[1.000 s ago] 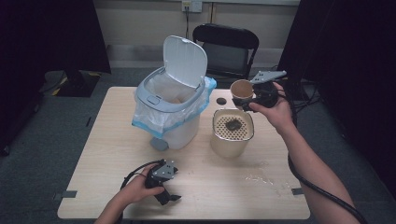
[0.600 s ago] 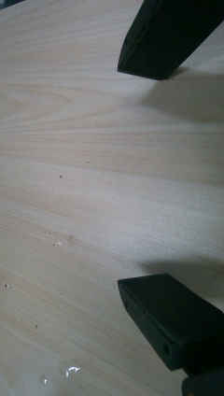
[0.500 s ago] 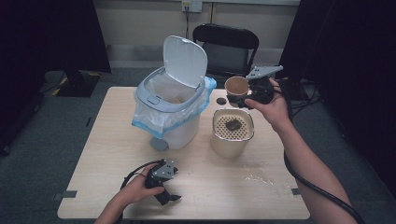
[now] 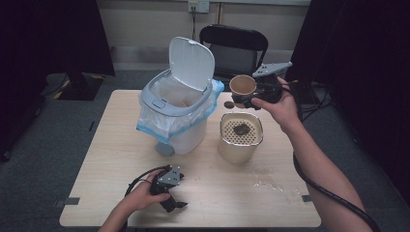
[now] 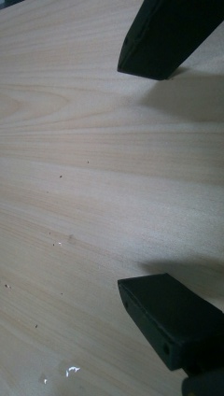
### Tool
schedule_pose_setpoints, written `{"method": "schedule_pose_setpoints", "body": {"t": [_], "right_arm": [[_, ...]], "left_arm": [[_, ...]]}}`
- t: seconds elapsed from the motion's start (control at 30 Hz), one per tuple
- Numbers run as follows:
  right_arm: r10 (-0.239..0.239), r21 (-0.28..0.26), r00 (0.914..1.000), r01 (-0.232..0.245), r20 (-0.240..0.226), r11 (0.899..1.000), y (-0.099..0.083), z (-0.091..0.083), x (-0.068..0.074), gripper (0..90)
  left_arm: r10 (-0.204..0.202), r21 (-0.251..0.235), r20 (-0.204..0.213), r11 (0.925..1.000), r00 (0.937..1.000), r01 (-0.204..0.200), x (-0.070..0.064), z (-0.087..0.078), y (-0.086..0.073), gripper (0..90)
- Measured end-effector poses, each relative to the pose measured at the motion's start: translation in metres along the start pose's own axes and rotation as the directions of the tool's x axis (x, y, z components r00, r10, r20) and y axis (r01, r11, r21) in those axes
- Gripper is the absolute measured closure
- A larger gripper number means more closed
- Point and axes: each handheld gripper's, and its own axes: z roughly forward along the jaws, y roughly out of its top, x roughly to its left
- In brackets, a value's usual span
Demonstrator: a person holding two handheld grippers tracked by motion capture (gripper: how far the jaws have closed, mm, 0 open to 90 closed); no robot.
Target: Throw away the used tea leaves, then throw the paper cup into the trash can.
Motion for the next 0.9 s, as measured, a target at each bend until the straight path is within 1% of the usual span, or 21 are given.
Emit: {"method": "schedule_pose_setpoints", "body": {"t": [0.13,0.23,0.37,0.53,0.57,0.73,0.9], "right_arm": [[-0.008,0.0,1.0,0.008,-0.005,1.0,0.004,0.0,0.002,27.2],[-0.005,-0.002,0.9999,0.005,-0.009,1.0,0.006,0.001,0.004,27.2],[-0.014,0.005,0.9998,0.014,-0.016,1.0,0.009,0.002,0.007,27.2],[-0.009,0.003,0.9996,0.009,-0.026,1.0,0.013,0.004,0.008,27.2],[-0.012,0.001,0.9995,0.012,-0.03,1.0,0.018,0.004,0.009,27.2],[-0.019,-0.005,0.9992,0.019,-0.036,1.0,0.029,0.003,0.01,27.2],[-0.025,0.012,0.9987,0.026,-0.043,1.0,0.037,0.005,0.01,27.1]], "left_arm": [[-0.002,-0.001,0.001,1.0,1.0,0.002,0.0,0.0,0.0,0.0],[-0.001,0.0,0.002,1.0,1.0,0.001,0.0,0.0,0.0,0.0],[-0.001,0.001,0.001,1.0,1.0,0.001,0.0,0.0,0.0,0.0],[-0.001,0.001,0.001,1.0,1.0,0.001,0.0,0.0,0.0,0.0],[-0.002,0.0,0.0,1.0,1.0,0.002,0.0,0.0,0.0,0.0],[-0.002,0.002,-0.002,1.0,1.0,0.002,0.0,0.0,0.0,0.0],[-0.002,0.002,-0.001,1.0,1.0,0.002,0.0,0.0,0.0,0.0]]}}
